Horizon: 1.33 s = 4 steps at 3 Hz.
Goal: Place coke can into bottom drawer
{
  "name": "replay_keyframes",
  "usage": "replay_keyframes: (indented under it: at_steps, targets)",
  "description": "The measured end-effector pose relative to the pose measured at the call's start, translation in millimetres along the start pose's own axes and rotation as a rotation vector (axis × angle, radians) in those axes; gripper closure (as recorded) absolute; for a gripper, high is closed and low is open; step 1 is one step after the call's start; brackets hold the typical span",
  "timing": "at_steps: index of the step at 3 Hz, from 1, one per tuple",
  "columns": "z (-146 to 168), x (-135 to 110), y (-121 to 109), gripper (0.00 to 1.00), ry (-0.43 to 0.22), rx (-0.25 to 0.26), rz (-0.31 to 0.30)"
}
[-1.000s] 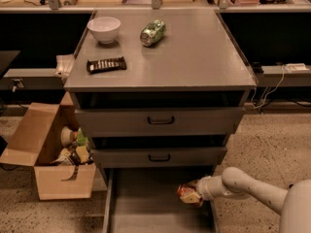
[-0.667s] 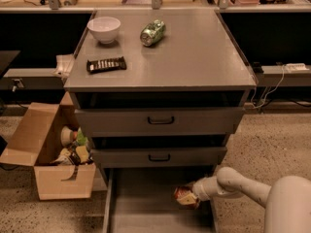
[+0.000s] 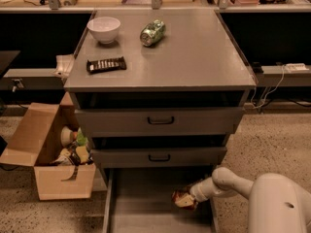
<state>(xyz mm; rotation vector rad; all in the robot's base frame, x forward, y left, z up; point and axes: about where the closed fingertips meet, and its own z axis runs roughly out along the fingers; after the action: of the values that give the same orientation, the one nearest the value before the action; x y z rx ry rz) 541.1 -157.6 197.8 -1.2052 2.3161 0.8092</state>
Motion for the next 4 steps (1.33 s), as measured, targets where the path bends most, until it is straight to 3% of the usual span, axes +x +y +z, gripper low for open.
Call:
replay_keyframes:
  at_steps: [3, 4]
  targets:
    - [8.2, 3.7, -0.9, 0.14, 0.004, -0.019, 0.008]
    - [6.3, 4.1, -1.3, 0.0, -0.017, -0.023, 0.01]
